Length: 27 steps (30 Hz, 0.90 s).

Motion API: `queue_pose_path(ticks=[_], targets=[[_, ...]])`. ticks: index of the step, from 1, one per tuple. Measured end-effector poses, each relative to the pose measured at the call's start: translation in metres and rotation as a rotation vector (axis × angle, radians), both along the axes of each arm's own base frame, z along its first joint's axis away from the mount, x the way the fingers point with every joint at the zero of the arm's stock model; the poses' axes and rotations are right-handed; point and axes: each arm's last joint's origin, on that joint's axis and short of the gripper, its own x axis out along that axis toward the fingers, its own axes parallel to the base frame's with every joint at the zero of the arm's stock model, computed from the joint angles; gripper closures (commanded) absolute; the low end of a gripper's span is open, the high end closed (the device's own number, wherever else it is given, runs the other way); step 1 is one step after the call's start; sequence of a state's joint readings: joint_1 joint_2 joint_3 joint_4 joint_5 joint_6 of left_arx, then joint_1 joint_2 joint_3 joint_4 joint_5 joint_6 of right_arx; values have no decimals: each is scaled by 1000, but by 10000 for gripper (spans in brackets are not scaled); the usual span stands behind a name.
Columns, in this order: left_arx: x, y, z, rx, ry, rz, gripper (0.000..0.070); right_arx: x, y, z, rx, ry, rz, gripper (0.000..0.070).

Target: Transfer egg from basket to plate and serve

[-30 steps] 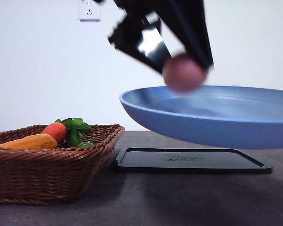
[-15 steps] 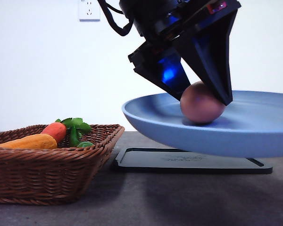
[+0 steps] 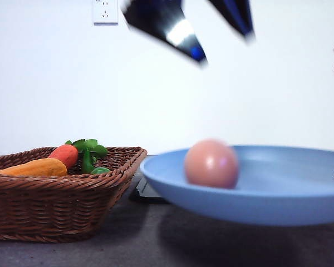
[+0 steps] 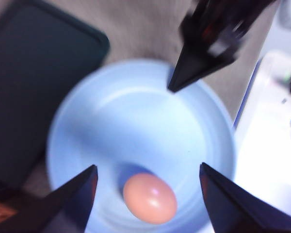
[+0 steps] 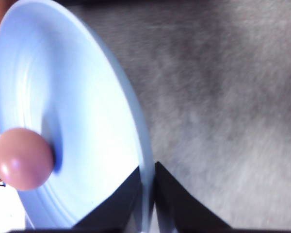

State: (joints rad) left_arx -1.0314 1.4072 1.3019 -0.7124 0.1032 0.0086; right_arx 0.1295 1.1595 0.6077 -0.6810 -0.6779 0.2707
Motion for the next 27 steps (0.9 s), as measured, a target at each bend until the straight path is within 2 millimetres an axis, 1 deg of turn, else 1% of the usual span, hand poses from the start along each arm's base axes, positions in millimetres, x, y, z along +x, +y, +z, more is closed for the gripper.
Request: queue_pose_path(ticks=[2, 5, 9, 12, 16, 19, 23, 27], targets=[[-7, 16, 16, -35, -22, 10, 293, 12, 1, -1, -1, 5, -4, 700], [-20, 41, 38, -87, -53, 17, 293, 36, 2, 2, 13, -14, -5, 700], [-40, 75, 66, -194, -117, 22, 293, 71, 3, 7, 15, -31, -15, 700], [-55, 99, 81, -265, -152, 28, 293, 100, 3, 8, 15, -45, -25, 700], [-69, 122, 90, -306, -167, 51, 293, 135, 0, 9, 16, -61, -41, 700], [-75, 134, 92, -307, -176, 89, 293, 159, -3, 5, 16, -62, -56, 700], [-81, 144, 92, -296, -167, 126, 293, 178, -7, -7, 13, -40, -70, 700], [-82, 147, 90, -280, -144, 136, 293, 185, -7, -22, 8, 1, -74, 700]])
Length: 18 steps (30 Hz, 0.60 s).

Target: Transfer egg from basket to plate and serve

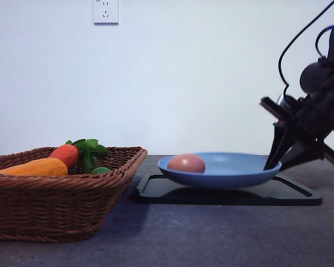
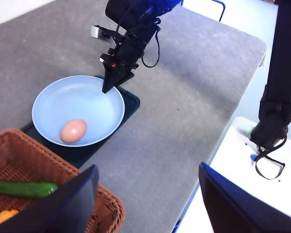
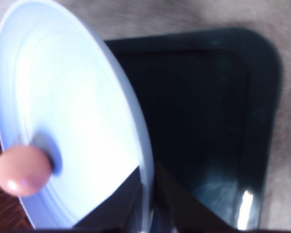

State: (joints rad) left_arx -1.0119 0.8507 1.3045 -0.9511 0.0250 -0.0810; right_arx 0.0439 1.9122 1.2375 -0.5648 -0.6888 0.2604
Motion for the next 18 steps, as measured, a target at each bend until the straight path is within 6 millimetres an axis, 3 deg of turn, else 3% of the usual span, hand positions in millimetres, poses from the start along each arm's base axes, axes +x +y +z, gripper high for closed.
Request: queue_pose_path(ticks=[3, 7, 9, 18], targets=[[1, -1, -2, 10, 17, 5, 293, 1, 0, -5, -8, 15, -2, 680], [2, -4, -3, 17, 23, 6, 293, 2, -1, -4, -31, 0, -10, 523], [3, -5, -3, 21, 26, 6, 293, 2, -1, -4, -33, -1, -10, 481], [10, -14, -7, 54, 32, 27, 293, 2, -9, 1, -35, 12, -28, 476]])
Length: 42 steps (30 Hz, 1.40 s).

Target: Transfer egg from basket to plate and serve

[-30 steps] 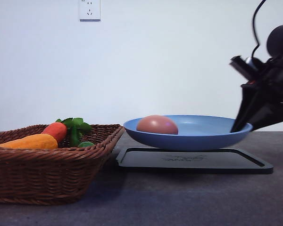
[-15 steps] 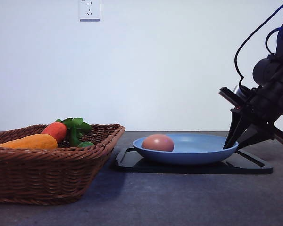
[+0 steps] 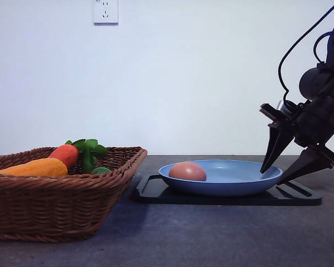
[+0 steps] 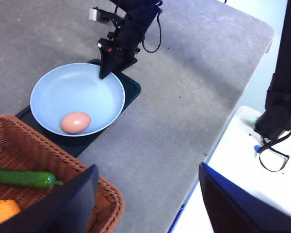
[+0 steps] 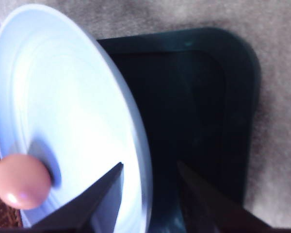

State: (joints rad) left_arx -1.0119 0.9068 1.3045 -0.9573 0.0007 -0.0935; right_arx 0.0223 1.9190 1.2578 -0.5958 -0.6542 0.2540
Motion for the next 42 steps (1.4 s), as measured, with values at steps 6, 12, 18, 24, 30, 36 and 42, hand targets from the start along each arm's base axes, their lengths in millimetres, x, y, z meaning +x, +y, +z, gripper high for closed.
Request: queue_pose_path(ticks=[6, 12, 18, 24, 30, 36, 42], targets=[[13, -9, -4, 85, -91, 189, 439, -13, -19, 32, -15, -28, -28, 539], [41, -22, -16, 246, -167, 437, 700, -44, -22, 84, -121, -123, -9, 700], [78, -33, -37, 387, -127, 508, 700, -88, 8, 142, -273, -358, 56, 700], [120, -17, -67, 369, -44, 588, 700, -141, 34, 166, -385, -578, 88, 700], [126, 18, -97, 227, -8, 628, 700, -184, 45, 152, -456, -774, 65, 700], [102, 48, -131, 63, -90, 697, 700, -210, 46, 112, -451, -928, 17, 700], [71, 63, -167, -74, -151, 739, 700, -220, 46, 64, -412, -1034, -25, 700]])
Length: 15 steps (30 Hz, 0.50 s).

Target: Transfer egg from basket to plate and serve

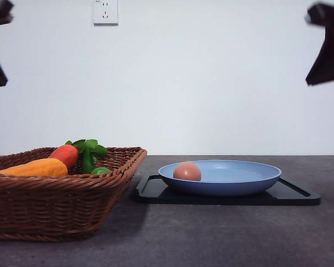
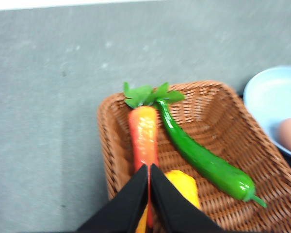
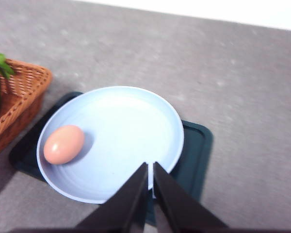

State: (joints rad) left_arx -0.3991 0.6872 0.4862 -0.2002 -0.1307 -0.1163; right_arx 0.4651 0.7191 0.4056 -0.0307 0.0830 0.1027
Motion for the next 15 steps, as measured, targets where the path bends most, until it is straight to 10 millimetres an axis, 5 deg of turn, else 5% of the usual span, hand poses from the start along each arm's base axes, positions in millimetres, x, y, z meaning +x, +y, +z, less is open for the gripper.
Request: queue_pose_path(ticks=[15], targets=[[-13, 5, 4, -78, -55, 19, 700, -2, -1, -12, 11, 0, -4, 700]])
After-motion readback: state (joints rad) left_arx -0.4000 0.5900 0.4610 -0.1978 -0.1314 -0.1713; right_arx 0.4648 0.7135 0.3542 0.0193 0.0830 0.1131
